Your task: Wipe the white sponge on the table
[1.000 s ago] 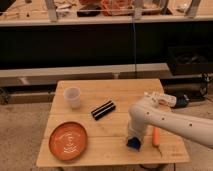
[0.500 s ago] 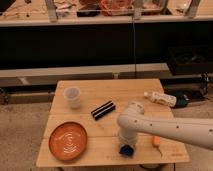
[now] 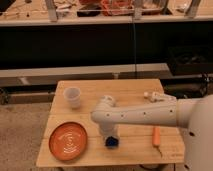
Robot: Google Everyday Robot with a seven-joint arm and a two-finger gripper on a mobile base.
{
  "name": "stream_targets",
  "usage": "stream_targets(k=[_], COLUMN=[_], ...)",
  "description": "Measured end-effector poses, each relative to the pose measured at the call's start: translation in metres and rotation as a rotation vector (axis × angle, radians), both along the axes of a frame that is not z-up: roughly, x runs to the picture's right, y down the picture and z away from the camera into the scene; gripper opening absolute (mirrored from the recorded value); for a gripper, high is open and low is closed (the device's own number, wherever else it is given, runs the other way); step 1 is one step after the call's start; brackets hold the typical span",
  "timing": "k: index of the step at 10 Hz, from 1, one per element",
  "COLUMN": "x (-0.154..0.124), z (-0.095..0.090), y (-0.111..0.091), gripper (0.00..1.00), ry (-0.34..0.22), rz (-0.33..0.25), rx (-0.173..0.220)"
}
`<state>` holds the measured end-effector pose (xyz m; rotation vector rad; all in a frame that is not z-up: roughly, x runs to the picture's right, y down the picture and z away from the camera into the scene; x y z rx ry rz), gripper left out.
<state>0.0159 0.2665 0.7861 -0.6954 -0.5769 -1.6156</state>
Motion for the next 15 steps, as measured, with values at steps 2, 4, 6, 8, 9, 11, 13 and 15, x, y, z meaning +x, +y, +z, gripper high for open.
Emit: stream_targets(k=[2,4,6,8,9,11,13,15], x=[-0.006,0.010,0.042,0.089,0.110,0.140,0.145,0.133], z=[0.016,0.028,0.035,0.040,0.040,0.036,0.021,0.004], y=[-0.021,-0.042,-0.053,-0.059,-0.058,-0.045,-0.023,0.001], gripper=[0.00,0.00,0.00,0.00,0.00,0.00,0.00,0.00], ry=[0.000,0.014,0.039,0.080,0.103,0.140,0.141,0.124], rz=[-0.008,0.031,0.091,0.168,0.208,0.280,0.298,0.298], rx=[0.007,0.017,0.020,0.019,0.015,0.001,-0.016,-0.027])
